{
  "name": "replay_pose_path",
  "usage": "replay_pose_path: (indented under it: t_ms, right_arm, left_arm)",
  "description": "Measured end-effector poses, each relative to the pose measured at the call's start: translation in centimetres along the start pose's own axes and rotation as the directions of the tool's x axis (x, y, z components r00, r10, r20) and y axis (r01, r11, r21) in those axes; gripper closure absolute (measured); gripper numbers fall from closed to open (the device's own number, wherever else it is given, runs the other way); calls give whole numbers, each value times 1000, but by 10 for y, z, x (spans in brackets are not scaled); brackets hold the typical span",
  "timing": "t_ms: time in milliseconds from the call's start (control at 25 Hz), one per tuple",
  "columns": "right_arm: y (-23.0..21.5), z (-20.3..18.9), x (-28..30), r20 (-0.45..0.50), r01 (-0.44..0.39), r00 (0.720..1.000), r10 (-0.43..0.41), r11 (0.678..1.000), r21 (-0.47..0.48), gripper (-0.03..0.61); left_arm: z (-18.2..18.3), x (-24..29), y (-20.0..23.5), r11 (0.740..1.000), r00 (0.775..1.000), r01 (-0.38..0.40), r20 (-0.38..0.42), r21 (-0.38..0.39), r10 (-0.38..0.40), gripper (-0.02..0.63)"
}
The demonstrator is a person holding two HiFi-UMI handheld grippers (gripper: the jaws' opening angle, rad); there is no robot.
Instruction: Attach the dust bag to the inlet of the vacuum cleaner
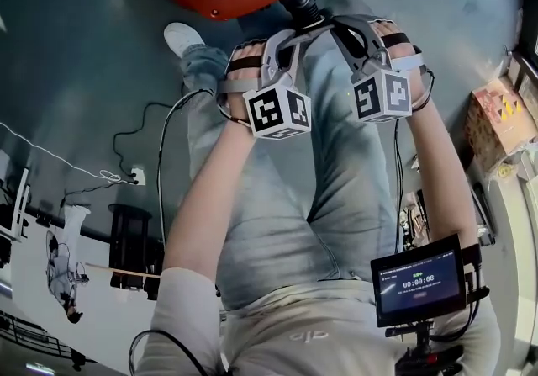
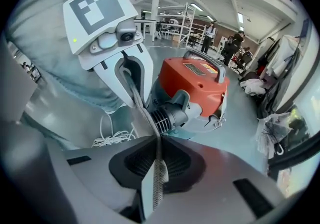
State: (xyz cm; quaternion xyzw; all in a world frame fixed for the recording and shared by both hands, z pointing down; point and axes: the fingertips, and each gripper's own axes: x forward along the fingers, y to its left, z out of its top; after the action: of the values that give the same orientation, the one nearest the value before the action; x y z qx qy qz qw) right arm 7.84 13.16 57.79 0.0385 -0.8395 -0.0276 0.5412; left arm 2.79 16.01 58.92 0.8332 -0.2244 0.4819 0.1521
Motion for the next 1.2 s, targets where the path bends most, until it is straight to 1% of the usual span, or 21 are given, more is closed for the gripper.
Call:
replay_pose_path:
  t_ms: [80, 120, 200, 280, 320, 400, 480, 560, 600, 640, 680, 800, 880, 920, 1000, 1040, 1080, 1120, 1200]
  right_arm:
    - [-8, 1, 3, -10, 3, 1000, -2, 1000, 30, 537]
    - [-10, 1, 4, -14, -13, 1000, 14, 999, 38, 537]
    - [-8, 1, 4, -26, -83, 996, 84, 996, 33, 537]
    - [-2, -2, 0, -69, -181, 981, 180, 984, 1, 537]
    - [1, -5, -2, -102, -221, 971, 218, 975, -23, 535]
    - [4, -7, -1, -156, -264, 956, 249, 960, -88, 532]
    - [6, -10, 9, -212, -288, 944, 251, 943, -168, 531]
    - [9, -20, 24, -310, -310, 924, 224, 913, -266, 531]
    - [10, -24, 30, -351, -309, 916, 193, 898, -312, 532]
    - [10, -26, 33, -370, -297, 915, 162, 891, -342, 535]
    - [9, -26, 34, -370, -277, 918, 139, 895, -350, 538]
    - [10, -24, 31, -326, -215, 939, 113, 930, -297, 538]
    - [14, -20, 29, -300, -188, 949, 95, 936, -297, 538]
    - [15, -17, 30, -291, -175, 953, 86, 939, -296, 538]
    - [14, -14, 31, -285, -145, 956, 63, 949, -279, 538]
    - [12, -14, 32, -288, -132, 956, 51, 954, -269, 538]
    - [10, -15, 32, -293, -121, 955, 41, 958, -261, 538]
    - [8, -15, 31, -296, -113, 955, 34, 960, -255, 537]
    - [4, -13, 26, -291, -100, 956, 29, 967, -234, 537]
  left_arm:
    - [2, 2, 4, 1000, 1000, 5, 9, -22, -5, 584]
    - [3, 2, 5, 1000, 1000, 10, 10, -25, -10, 584]
    - [3, 1, 3, 1000, 1000, 21, 9, -14, -21, 584]
    - [4, -1, 1, 999, 1000, 28, 2, 19, -28, 586]
    - [4, 0, 0, 999, 1000, 29, -5, 35, -29, 586]
    - [3, 0, -2, 998, 999, 31, -17, 46, -30, 586]
    - [2, 1, -2, 998, 999, 30, -19, 47, -30, 586]
    - [1, 1, -2, 997, 1000, 22, -15, 68, -21, 586]
    - [2, 1, -3, 997, 1000, 18, -15, 77, -17, 586]
    - [2, 1, -5, 997, 1000, 19, -18, 74, -18, 586]
    - [1, 2, -7, 998, 999, 29, -29, 56, -27, 586]
    - [-11, 9, -12, 996, 991, 89, -96, -31, -92, 583]
    - [-17, 15, -11, 990, 986, 122, -105, -68, -129, 541]
    - [-18, 18, -11, 988, 983, 138, -107, -75, -146, 534]
    - [-21, 29, -11, 984, 976, 165, -131, -72, -173, 534]
    - [-22, 34, -10, 984, 973, 167, -152, -63, -175, 534]
    - [-23, 38, -9, 986, 971, 160, -171, -52, -167, 539]
    - [-22, 40, -7, 989, 972, 146, -182, -37, -150, 570]
    - [-19, 37, -5, 995, 977, 99, -187, -8, -99, 579]
